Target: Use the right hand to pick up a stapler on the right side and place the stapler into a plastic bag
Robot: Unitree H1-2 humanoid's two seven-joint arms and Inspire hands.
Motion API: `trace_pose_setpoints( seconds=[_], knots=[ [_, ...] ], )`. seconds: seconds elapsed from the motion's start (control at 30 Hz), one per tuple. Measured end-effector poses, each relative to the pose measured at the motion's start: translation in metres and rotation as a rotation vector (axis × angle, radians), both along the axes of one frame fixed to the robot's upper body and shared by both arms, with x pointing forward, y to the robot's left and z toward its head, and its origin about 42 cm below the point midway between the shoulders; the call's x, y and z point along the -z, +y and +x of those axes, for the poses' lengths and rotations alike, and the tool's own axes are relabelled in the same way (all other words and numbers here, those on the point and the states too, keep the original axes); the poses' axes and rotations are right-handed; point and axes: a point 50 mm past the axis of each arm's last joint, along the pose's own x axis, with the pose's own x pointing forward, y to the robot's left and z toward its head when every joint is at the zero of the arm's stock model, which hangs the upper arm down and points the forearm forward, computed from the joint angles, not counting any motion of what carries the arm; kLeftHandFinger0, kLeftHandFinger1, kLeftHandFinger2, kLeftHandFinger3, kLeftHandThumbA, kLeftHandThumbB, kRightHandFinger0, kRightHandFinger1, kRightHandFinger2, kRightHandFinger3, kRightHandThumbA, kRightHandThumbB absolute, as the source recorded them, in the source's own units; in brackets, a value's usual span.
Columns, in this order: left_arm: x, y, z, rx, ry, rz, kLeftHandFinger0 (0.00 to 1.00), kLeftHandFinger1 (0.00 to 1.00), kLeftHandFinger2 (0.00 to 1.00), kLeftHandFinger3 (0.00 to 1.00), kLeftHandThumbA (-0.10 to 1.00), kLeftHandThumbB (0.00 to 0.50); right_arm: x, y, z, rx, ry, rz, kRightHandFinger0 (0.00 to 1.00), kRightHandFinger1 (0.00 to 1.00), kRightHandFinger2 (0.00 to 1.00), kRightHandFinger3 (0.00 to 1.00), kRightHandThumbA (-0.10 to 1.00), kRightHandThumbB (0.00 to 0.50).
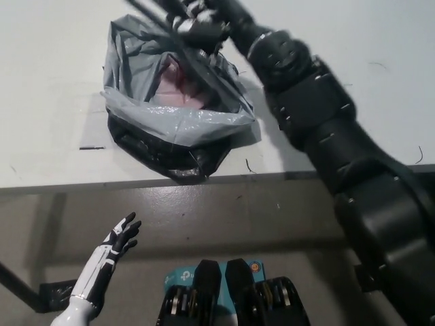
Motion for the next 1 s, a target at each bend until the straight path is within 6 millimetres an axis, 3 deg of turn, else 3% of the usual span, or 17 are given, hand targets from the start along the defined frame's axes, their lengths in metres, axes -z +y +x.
trace_pose_setpoints(
  seconds=[0.07,0.1,0.2,0.27,0.33,0.37,0.4,0.43,0.47,0.5,0.53,0.57,0.6,0.67,0.87,0.97,1.0],
  knots=[
    [0.000,0.000,0.000,0.000,-0.001,0.000,1.00,1.00,1.00,1.00,1.00,0.307,0.011,0.006,-0.003,-0.004,-0.005,-0.080,0.01,0.31,0.50,0.14,0.42,0.285],
    [-0.001,0.000,0.000,0.000,-0.003,0.000,1.00,1.00,1.00,1.00,1.00,0.309,0.014,0.008,-0.004,-0.006,-0.008,-0.110,0.02,0.33,0.52,0.17,0.40,0.281],
    [-0.003,-0.001,0.000,0.003,-0.012,0.001,1.00,1.00,1.00,1.00,1.00,0.294,0.025,0.010,-0.006,-0.009,-0.028,-0.221,0.02,0.29,0.45,0.16,0.29,0.264],
    [-0.005,-0.001,0.000,0.003,-0.016,0.001,1.00,1.00,1.00,1.00,1.00,0.296,0.030,0.010,-0.006,-0.009,-0.035,-0.265,0.00,0.20,0.35,0.05,0.33,0.263],
    [-0.005,-0.001,0.000,0.005,-0.019,0.001,1.00,1.00,1.00,1.00,1.00,0.291,0.034,0.009,-0.006,-0.006,-0.058,-0.333,0.00,0.22,0.37,0.06,0.34,0.278],
    [-0.005,-0.001,0.000,0.005,-0.019,0.000,1.00,1.00,1.00,1.00,1.00,0.291,0.036,0.008,-0.006,-0.006,-0.068,-0.357,0.07,0.30,0.45,0.14,0.36,0.289],
    [-0.005,-0.001,0.000,0.005,-0.019,0.000,1.00,1.00,1.00,1.00,1.00,0.297,0.036,0.008,-0.006,-0.006,-0.075,-0.371,0.23,0.47,0.61,0.45,0.40,0.297],
    [-0.006,-0.001,0.000,0.005,-0.019,0.000,1.00,1.00,1.00,1.00,1.00,0.299,0.038,0.008,-0.007,-0.006,-0.093,-0.402,0.54,0.82,0.98,0.82,0.44,0.331],
    [-0.006,-0.001,0.000,0.005,-0.020,0.000,1.00,1.00,1.00,1.00,1.00,0.311,0.038,0.008,-0.007,-0.006,-0.108,-0.420,0.79,1.00,1.00,1.00,0.46,0.346],
    [-0.006,-0.001,0.000,0.005,-0.020,0.000,1.00,1.00,1.00,1.00,1.00,0.322,0.038,0.009,-0.007,-0.007,-0.116,-0.430,0.97,1.00,1.00,1.00,0.49,0.385],
    [-0.006,-0.001,0.000,0.005,-0.019,0.000,1.00,1.00,1.00,1.00,1.00,0.323,0.038,0.009,-0.007,-0.011,-0.120,-0.437,1.00,1.00,1.00,1.00,0.52,0.417],
    [-0.006,-0.002,0.000,0.006,-0.019,0.000,1.00,1.00,1.00,1.00,1.00,0.324,0.038,0.009,-0.007,-0.016,-0.125,-0.440,1.00,1.00,1.00,1.00,0.53,0.417],
    [-0.006,-0.002,0.000,0.006,-0.019,0.000,1.00,1.00,1.00,1.00,1.00,0.310,0.038,0.009,-0.007,-0.019,-0.128,-0.443,1.00,1.00,1.00,1.00,0.59,0.441],
    [-0.005,-0.002,-0.001,0.007,-0.019,0.000,1.00,1.00,1.00,1.00,1.00,0.310,0.037,0.010,-0.008,-0.028,-0.140,-0.454,1.00,1.00,1.00,1.00,0.72,0.440],
    [-0.005,-0.002,-0.001,0.012,-0.018,-0.001,1.00,1.00,1.00,1.00,1.00,0.331,0.036,0.013,-0.009,-0.058,-0.194,-0.525,1.00,1.00,1.00,1.00,0.87,0.433],
    [-0.005,-0.002,-0.001,0.014,-0.017,0.000,1.00,1.00,1.00,1.00,1.00,0.334,0.033,0.012,-0.008,-0.061,-0.234,-0.544,1.00,1.00,1.00,1.00,1.00,0.458],
    [-0.005,-0.003,-0.001,0.015,-0.017,0.000,1.00,1.00,1.00,1.00,1.00,0.334,0.031,0.012,-0.008,-0.061,-0.255,-0.552,1.00,1.00,1.00,1.00,1.00,0.426]
  ],
)
